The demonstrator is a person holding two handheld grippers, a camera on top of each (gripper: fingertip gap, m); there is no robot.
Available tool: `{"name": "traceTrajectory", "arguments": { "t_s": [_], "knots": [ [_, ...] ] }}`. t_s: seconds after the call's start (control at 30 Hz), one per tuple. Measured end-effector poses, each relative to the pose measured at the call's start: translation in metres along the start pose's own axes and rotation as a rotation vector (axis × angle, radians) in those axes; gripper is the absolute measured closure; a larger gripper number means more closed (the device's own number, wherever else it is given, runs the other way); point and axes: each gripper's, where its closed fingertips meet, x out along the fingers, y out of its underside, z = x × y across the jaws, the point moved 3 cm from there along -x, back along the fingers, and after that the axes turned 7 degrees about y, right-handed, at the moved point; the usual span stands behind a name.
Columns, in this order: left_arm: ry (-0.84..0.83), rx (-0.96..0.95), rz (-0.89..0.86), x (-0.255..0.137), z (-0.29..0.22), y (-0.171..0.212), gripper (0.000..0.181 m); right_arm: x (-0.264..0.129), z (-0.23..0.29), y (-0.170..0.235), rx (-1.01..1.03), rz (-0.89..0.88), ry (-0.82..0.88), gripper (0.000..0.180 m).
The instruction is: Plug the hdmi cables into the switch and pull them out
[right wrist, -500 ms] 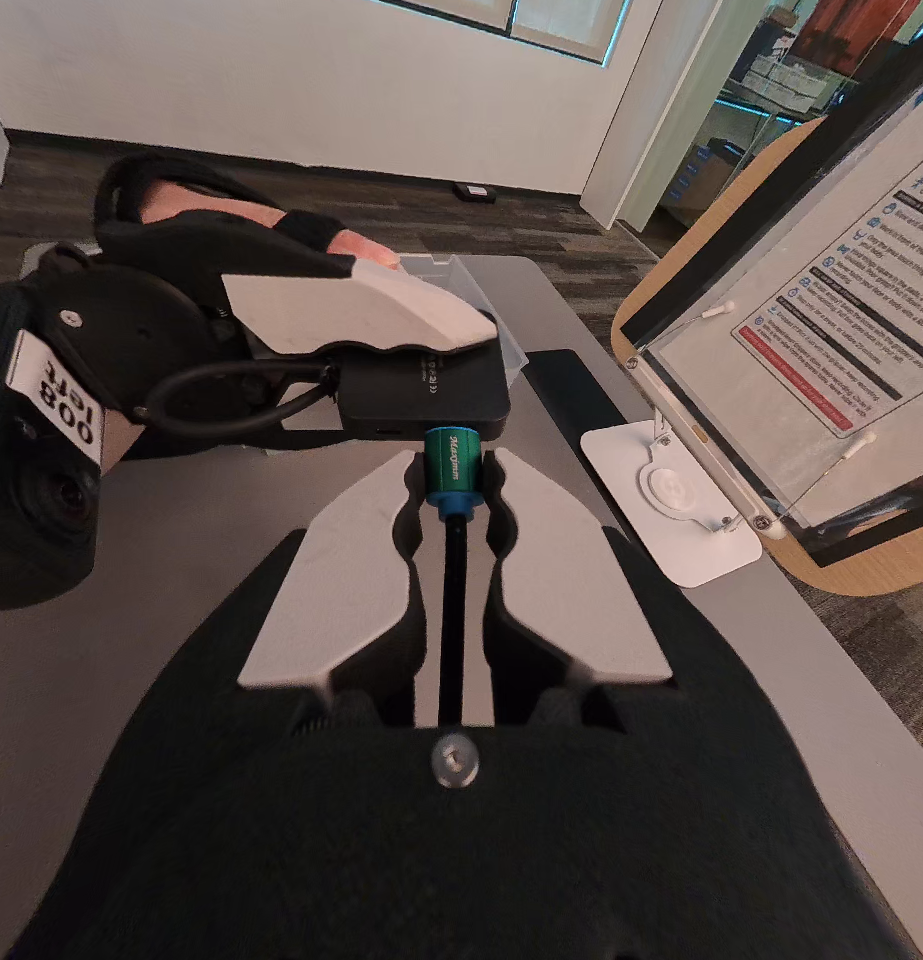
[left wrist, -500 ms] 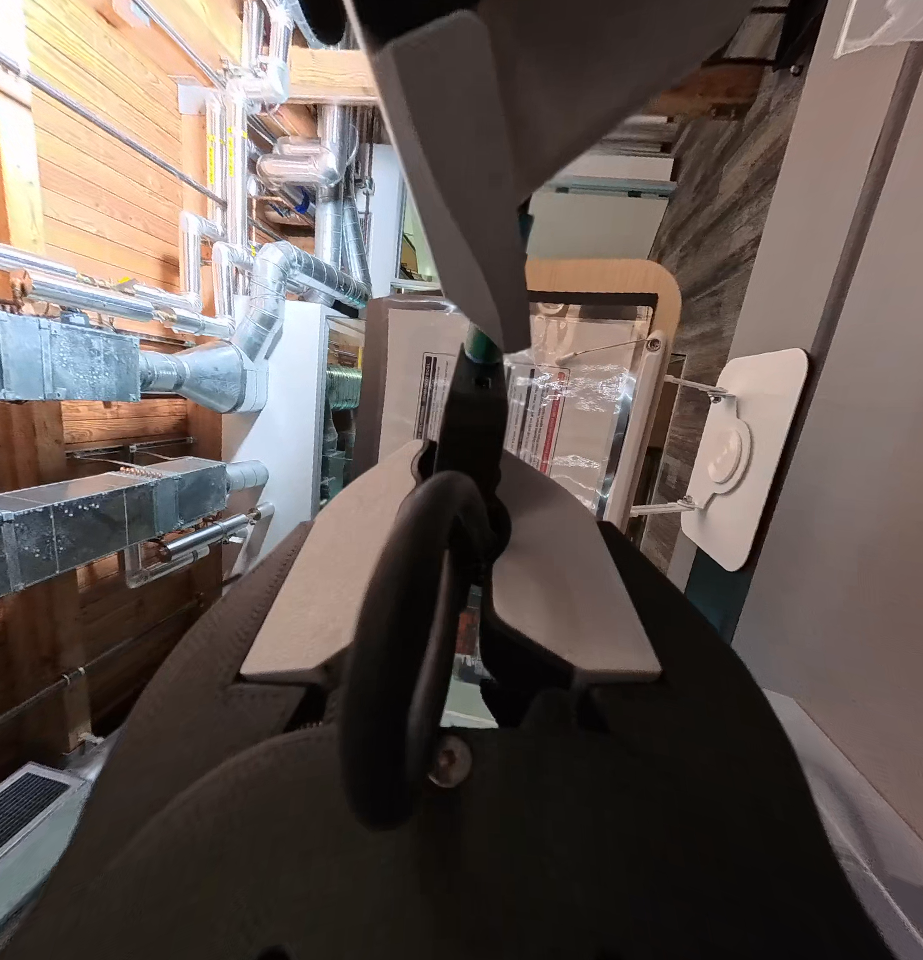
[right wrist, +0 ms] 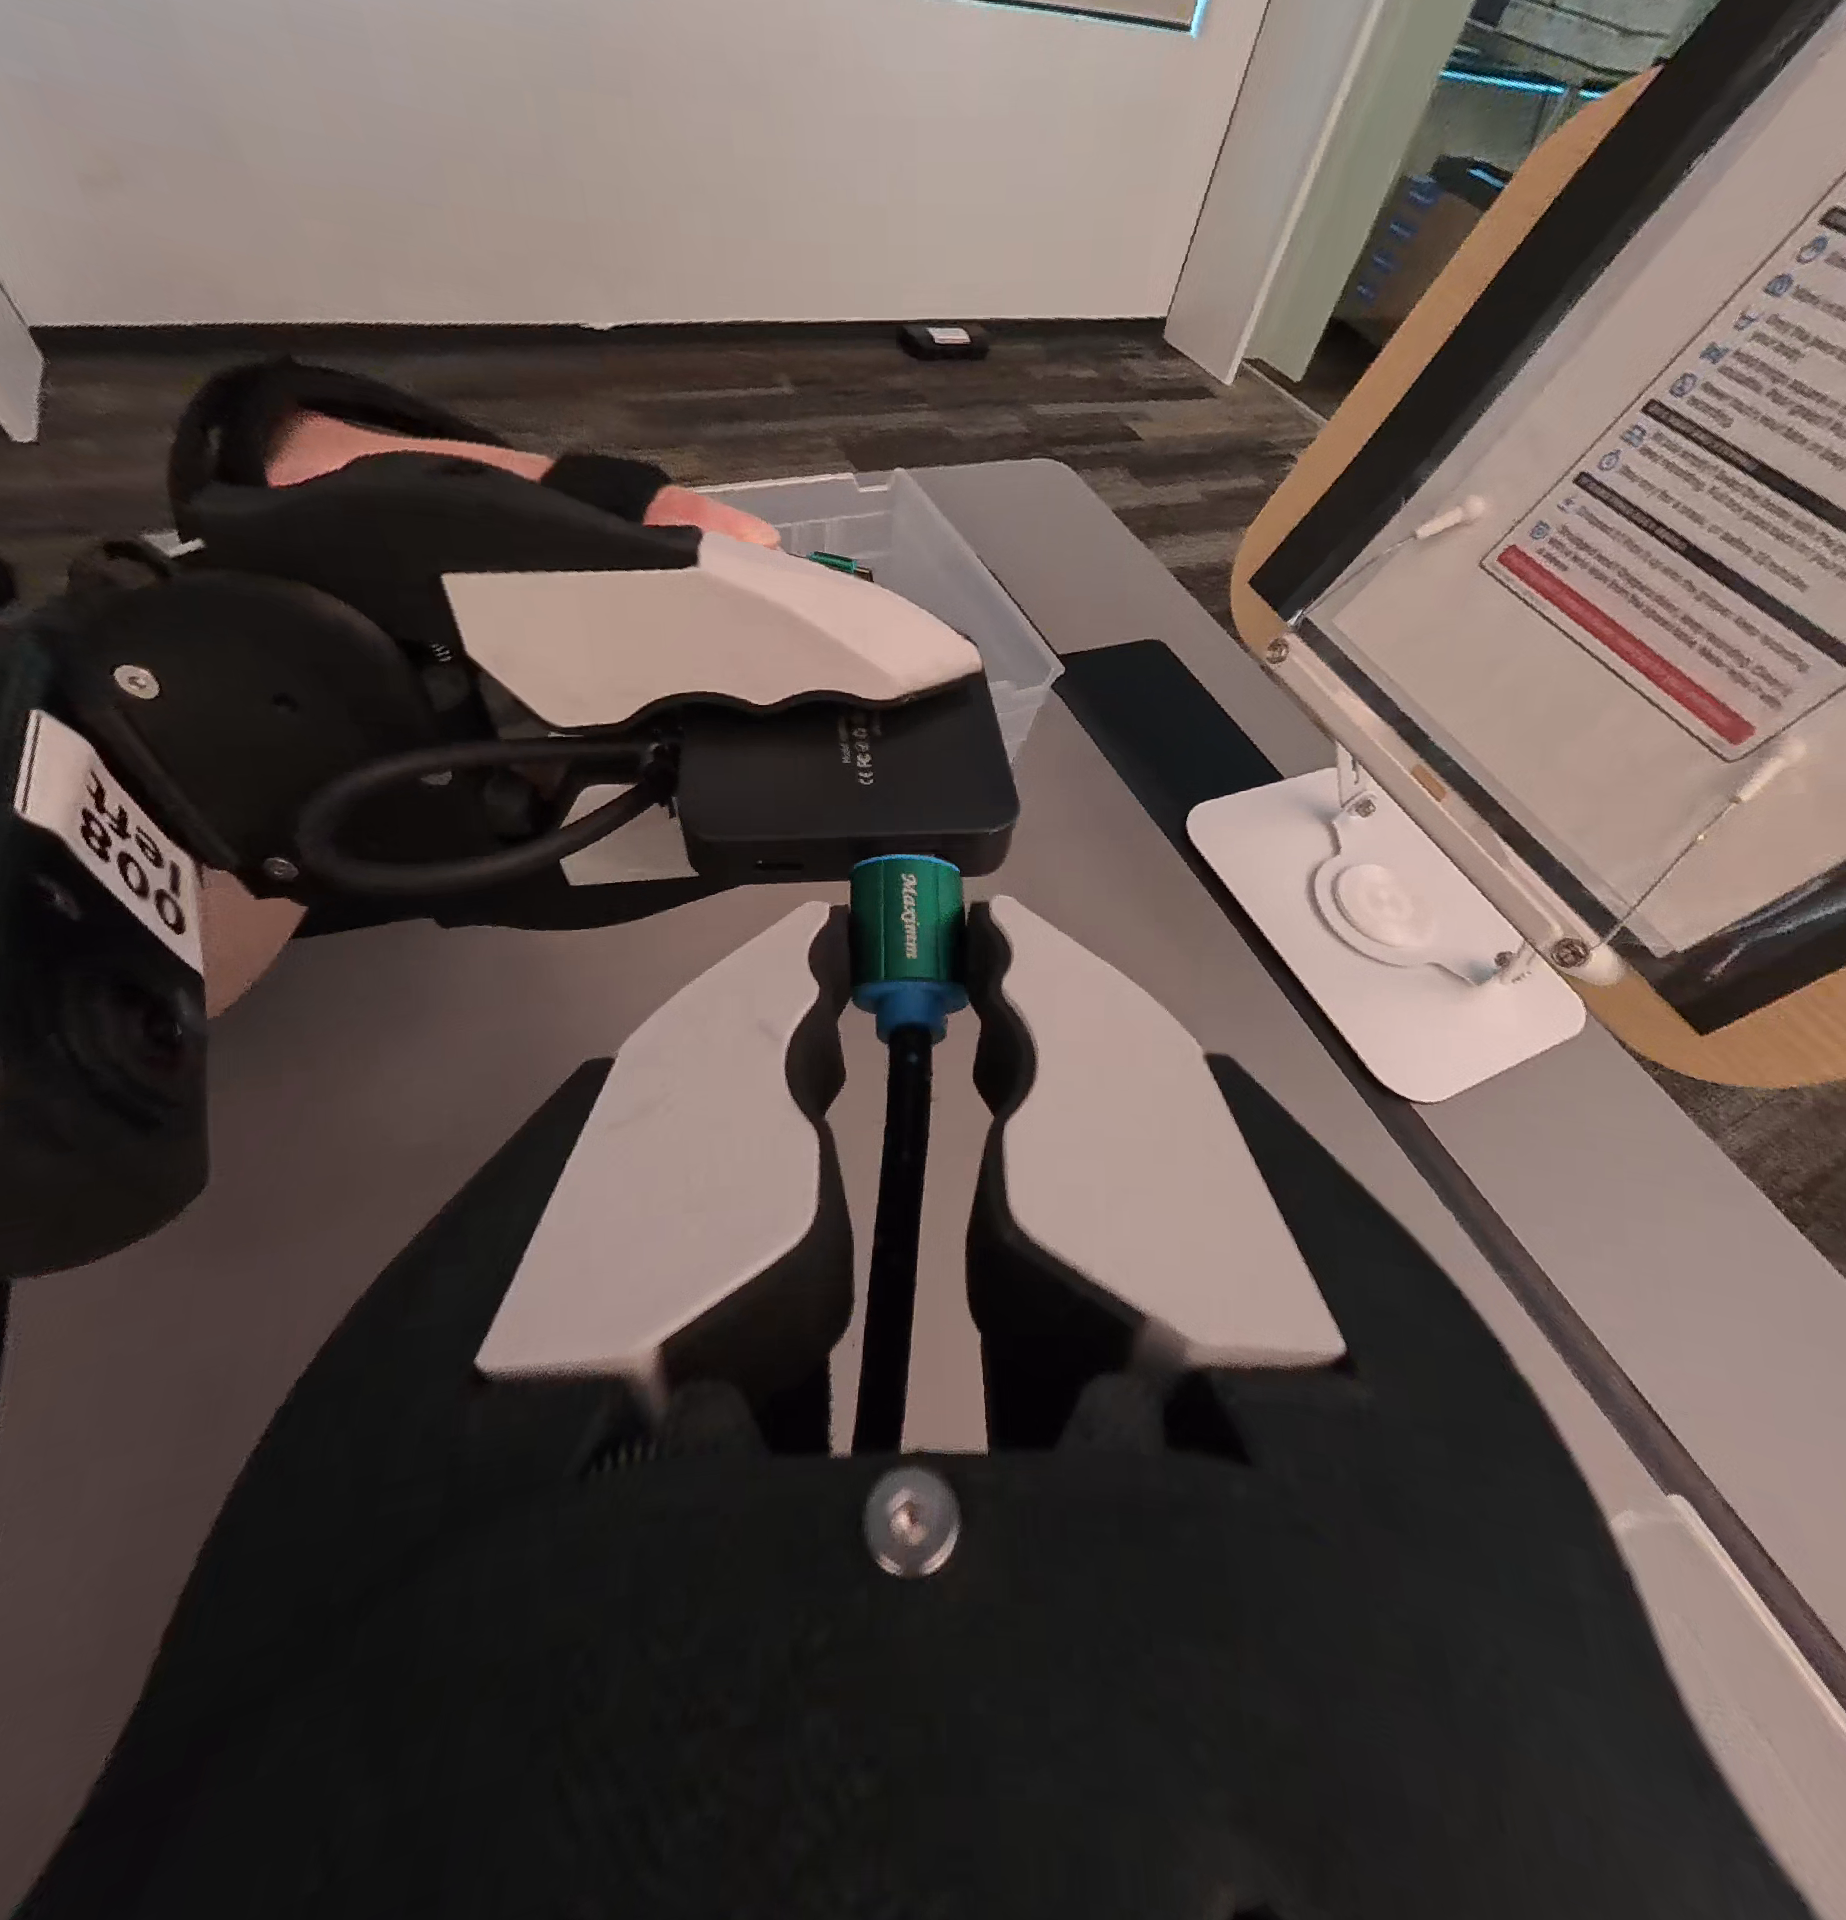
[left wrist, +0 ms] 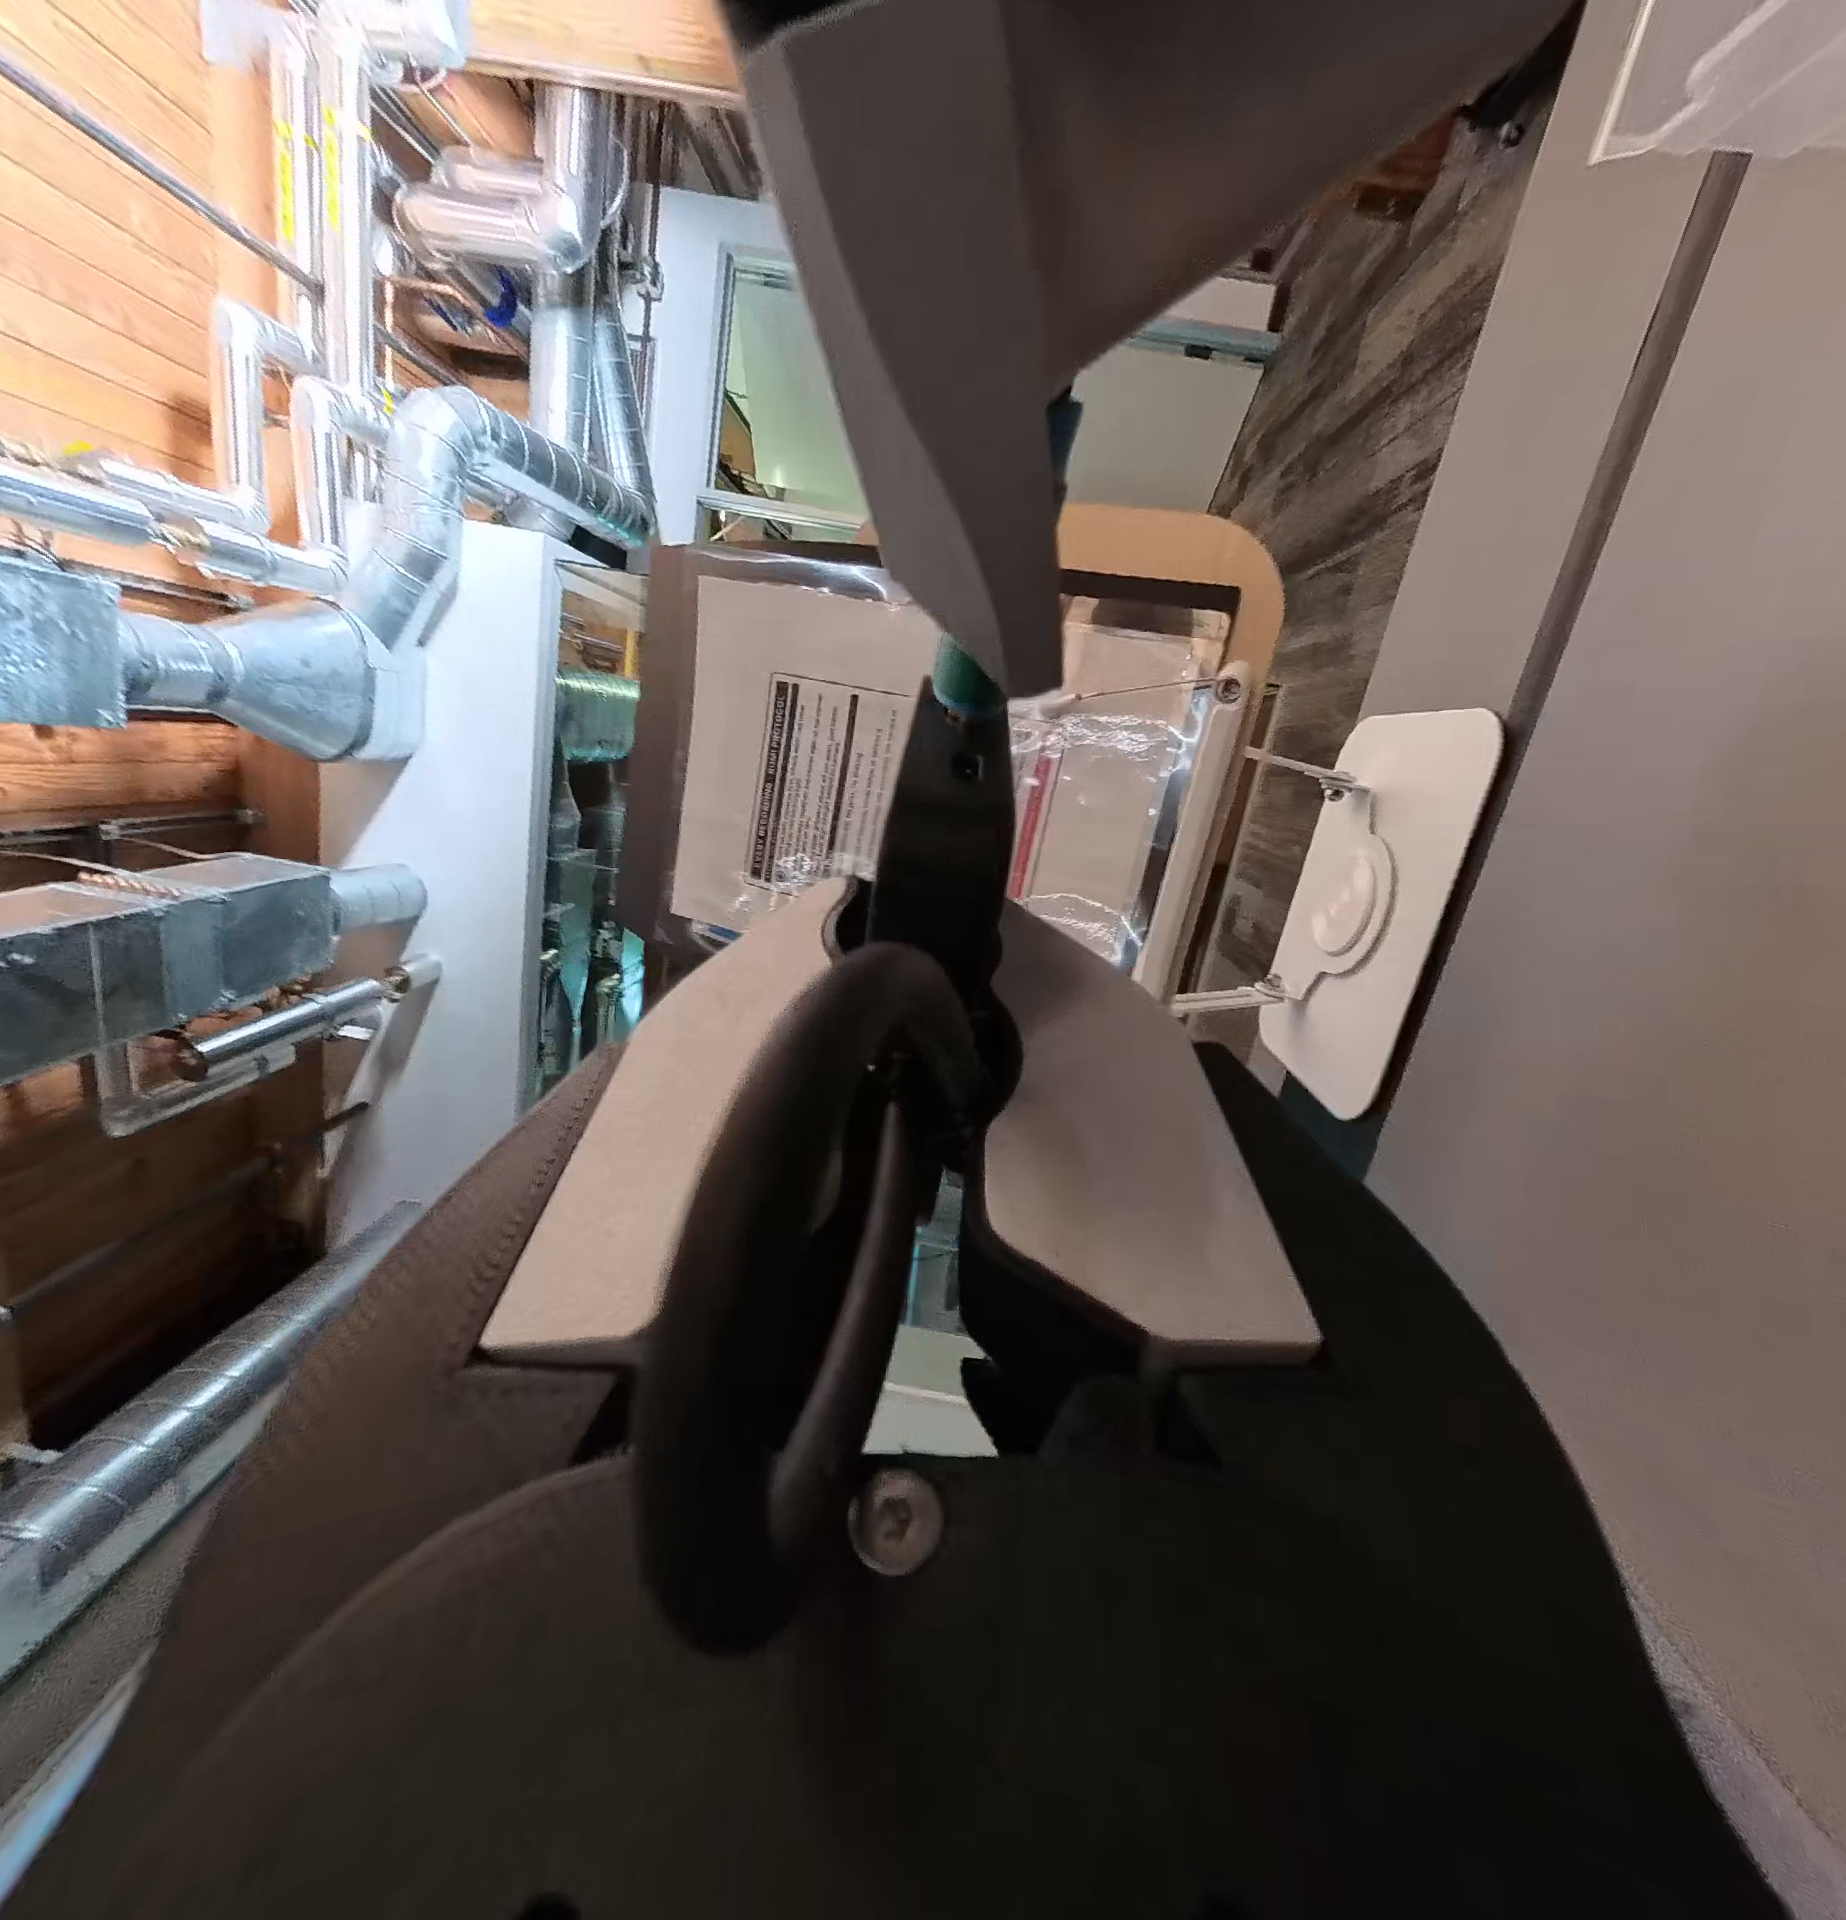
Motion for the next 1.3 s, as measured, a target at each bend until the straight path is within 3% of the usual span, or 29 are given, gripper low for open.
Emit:
{"name": "traceTrajectory", "arguments": {
  "t_s": [0.43,0.53,0.6,0.7,0.8,0.9,1.03,1.1,1.2,1.3],
  "knots": [
    [0.043,-0.058,-0.028,0.000,-0.005,-0.014,0.166,-0.016,0.003,0.002,-0.008,0.073,0.100,0.157],
    [0.011,-0.009,-0.042,-0.003,-0.002,-0.013,0.166,-0.023,0.006,0.004,-0.033,0.074,0.057,0.157],
    [-0.005,0.024,0.124,0.000,0.005,0.021,0.167,-0.043,-0.004,0.007,0.000,0.051,0.032,0.158],
    [-0.001,-0.068,0.098,-0.009,0.020,0.050,0.167,-0.088,-0.034,-0.002,0.071,-0.115,0.124,0.158],
    [0.005,-0.238,0.021,-0.023,0.036,0.044,0.165,-0.135,-0.070,-0.003,0.030,-0.219,0.368,0.158],
    [0.024,-0.220,-0.018,-0.028,0.035,0.030,0.167,-0.174,-0.081,0.004,-0.076,-0.292,0.447,0.158],
    [0.068,-0.181,-0.001,-0.024,0.025,0.025,0.166,-0.217,-0.098,0.025,-0.033,-0.348,0.508,0.158],
    [0.086,-0.176,0.000,-0.023,0.022,0.023,0.166,-0.228,-0.113,0.048,-0.037,-0.294,0.569,0.158],
    [0.100,-0.159,0.005,-0.022,0.018,0.020,0.166,-0.215,-0.118,0.083,-0.031,-0.176,0.462,0.158],
    [0.115,-0.141,0.000,-0.020,0.013,0.014,0.166,-0.208,-0.145,0.113,0.005,0.028,0.599,0.158]
  ]
}}
